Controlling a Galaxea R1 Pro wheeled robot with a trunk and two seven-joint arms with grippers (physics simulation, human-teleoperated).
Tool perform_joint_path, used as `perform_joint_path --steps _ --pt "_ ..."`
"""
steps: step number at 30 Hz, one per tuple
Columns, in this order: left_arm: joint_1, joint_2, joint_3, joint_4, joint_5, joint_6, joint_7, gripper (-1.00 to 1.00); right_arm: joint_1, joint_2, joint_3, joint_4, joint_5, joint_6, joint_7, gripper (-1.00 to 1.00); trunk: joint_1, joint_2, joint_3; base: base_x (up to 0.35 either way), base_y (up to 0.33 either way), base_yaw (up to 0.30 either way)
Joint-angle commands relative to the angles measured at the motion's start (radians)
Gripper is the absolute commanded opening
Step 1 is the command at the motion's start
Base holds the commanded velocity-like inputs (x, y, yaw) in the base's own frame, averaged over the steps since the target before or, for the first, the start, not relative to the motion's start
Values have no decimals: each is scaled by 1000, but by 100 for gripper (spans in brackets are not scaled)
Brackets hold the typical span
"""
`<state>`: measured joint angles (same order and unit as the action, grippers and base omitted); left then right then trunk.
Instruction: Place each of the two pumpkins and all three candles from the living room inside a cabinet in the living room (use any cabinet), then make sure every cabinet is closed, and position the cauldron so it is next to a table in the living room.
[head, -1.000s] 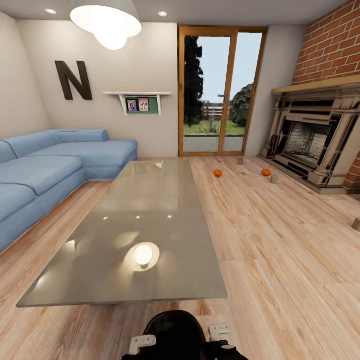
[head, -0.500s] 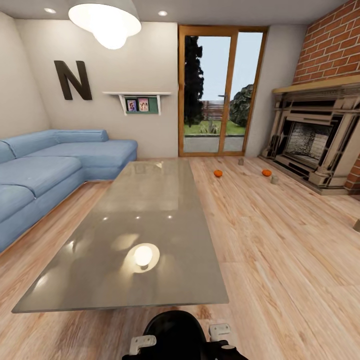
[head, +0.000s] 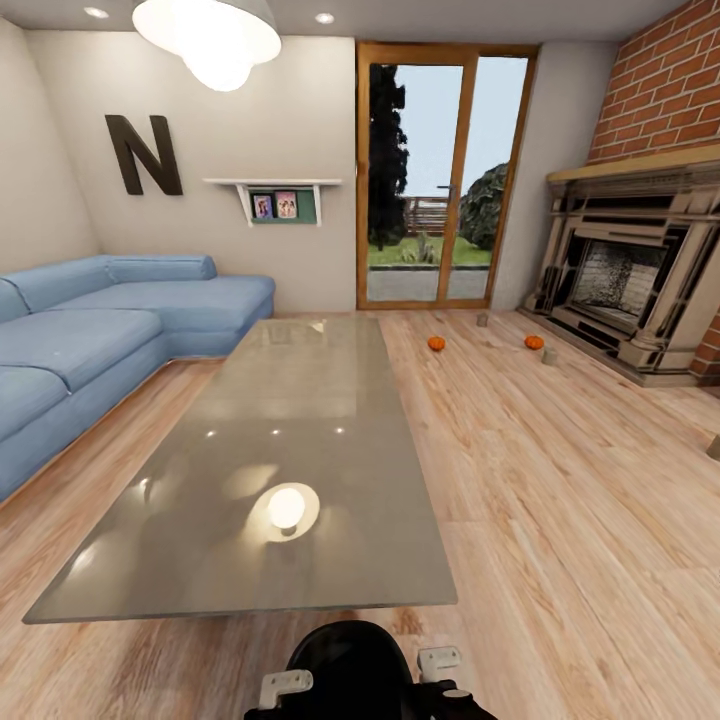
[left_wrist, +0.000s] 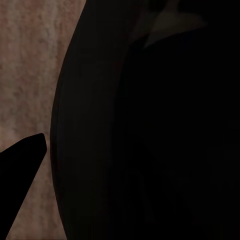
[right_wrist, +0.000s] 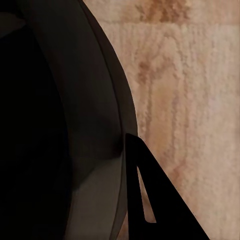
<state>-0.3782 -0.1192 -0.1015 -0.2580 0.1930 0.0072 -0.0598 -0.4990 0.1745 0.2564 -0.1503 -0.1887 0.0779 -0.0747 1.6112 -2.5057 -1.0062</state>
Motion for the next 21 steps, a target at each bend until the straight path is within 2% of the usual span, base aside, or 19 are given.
perform_joint_path --steps 1,10,21 --pt "-1 1 -4 -4 7 -1 3 -100 2 0 29 0 -28 6 -4 -100 0 0 -1 0 0 0" --pt "-1 1 -4 -4 6 -1 3 -100 2 0 29 0 -28 6 -4 -100 4 -2 -32 0 0 0" --pt "0 1 -4 -4 6 -1 2 -100 2 0 29 0 -28 6 -4 -100 4 -2 -32 0 0 0"
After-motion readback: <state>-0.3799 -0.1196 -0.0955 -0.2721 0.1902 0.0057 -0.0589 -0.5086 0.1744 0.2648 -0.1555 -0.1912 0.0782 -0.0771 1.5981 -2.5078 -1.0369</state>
